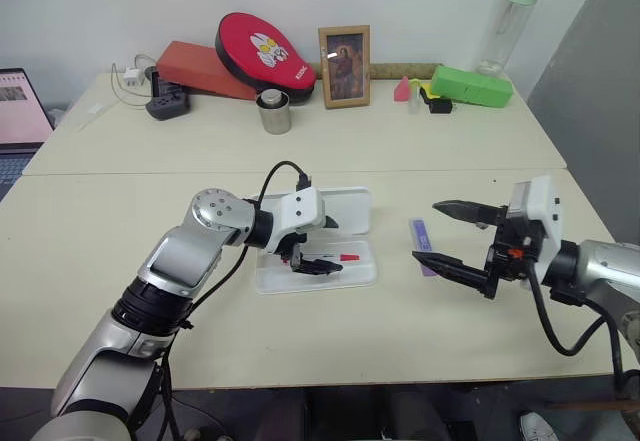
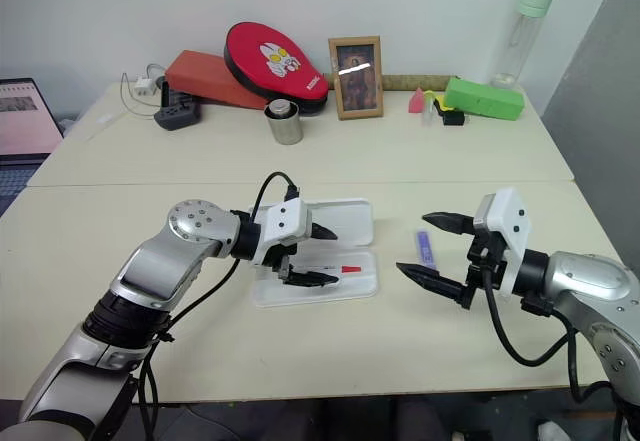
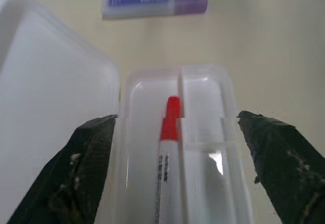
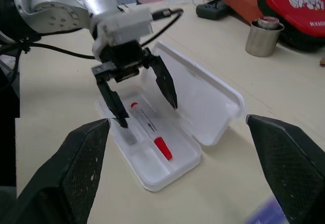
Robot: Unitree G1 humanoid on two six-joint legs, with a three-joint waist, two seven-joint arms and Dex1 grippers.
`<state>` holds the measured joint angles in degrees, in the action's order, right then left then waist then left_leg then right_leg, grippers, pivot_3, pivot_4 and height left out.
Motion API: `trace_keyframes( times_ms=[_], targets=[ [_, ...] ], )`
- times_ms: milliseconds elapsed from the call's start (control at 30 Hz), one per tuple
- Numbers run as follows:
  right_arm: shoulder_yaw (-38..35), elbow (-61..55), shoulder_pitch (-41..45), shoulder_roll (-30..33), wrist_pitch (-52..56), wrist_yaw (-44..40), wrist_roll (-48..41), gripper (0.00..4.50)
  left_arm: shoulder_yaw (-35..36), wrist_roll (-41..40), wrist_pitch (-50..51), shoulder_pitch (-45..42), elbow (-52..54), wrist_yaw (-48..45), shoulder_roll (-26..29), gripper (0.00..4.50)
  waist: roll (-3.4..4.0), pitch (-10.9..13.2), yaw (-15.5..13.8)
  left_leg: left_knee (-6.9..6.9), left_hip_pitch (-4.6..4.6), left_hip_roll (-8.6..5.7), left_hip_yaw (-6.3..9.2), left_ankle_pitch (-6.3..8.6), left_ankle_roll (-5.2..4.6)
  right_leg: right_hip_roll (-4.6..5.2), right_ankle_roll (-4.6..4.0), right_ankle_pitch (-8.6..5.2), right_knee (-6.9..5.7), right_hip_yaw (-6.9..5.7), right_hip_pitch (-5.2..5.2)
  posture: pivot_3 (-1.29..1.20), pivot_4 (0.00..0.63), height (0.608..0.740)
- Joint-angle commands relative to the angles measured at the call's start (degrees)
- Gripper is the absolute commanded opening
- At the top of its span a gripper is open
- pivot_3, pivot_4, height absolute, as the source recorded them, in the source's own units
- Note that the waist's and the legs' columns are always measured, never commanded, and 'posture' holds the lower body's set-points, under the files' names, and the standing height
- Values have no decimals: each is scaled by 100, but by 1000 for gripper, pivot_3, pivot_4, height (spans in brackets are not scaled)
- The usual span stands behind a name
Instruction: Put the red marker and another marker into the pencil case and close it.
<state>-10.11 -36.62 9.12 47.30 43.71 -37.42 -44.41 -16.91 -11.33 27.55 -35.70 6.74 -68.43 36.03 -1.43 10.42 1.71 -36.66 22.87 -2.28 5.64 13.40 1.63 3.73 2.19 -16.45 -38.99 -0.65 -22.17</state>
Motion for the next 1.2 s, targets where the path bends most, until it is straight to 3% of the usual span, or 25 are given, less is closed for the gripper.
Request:
trace_keyframes(
  times_ms=[33,167,267,567,933,1200],
  targets=[
    [254,197,383,-487,1134,1621,366,4500,597,-763,49,135,635,242,-400,4486,0,0,3,-3,0,0,0,0,0,0,0,0,-2,3,0,0,150,740],
    [243,179,809,-1132,2260,2966,765,4500,976,-1207,104,195,814,533,-723,4486,1,0,10,-5,6,0,10,-1,1,2,-1,0,-3,8,-3,0,150,740],
    [295,-75,957,-1514,2932,3483,906,4500,1121,-1370,57,231,884,710,-827,4486,6,-3,-4,-4,4,-2,8,-1,2,0,-1,0,-5,8,-4,0,150,740],
    [838,-203,788,-2110,3529,3760,1229,4500,1151,-1461,-24,340,909,943,-835,4486,7,-4,0,-4,3,-3,6,0,0,-3,-1,1,-4,3,-3,0,150,740],
    [1349,287,603,-2157,3189,3601,1879,4500,1183,-1530,-38,429,1043,1035,-782,4486,7,-4,14,-3,-2,-1,1,1,-1,-7,-1,1,-6,5,-3,0,150,740],
    [1294,312,628,-2208,3157,3400,2006,2801,1176,-1566,-76,403,1043,1103,-760,4500,7,-4,7,-3,-2,-1,3,1,-1,-9,-1,1,-5,4,-3,0,150,740]
  ],
)
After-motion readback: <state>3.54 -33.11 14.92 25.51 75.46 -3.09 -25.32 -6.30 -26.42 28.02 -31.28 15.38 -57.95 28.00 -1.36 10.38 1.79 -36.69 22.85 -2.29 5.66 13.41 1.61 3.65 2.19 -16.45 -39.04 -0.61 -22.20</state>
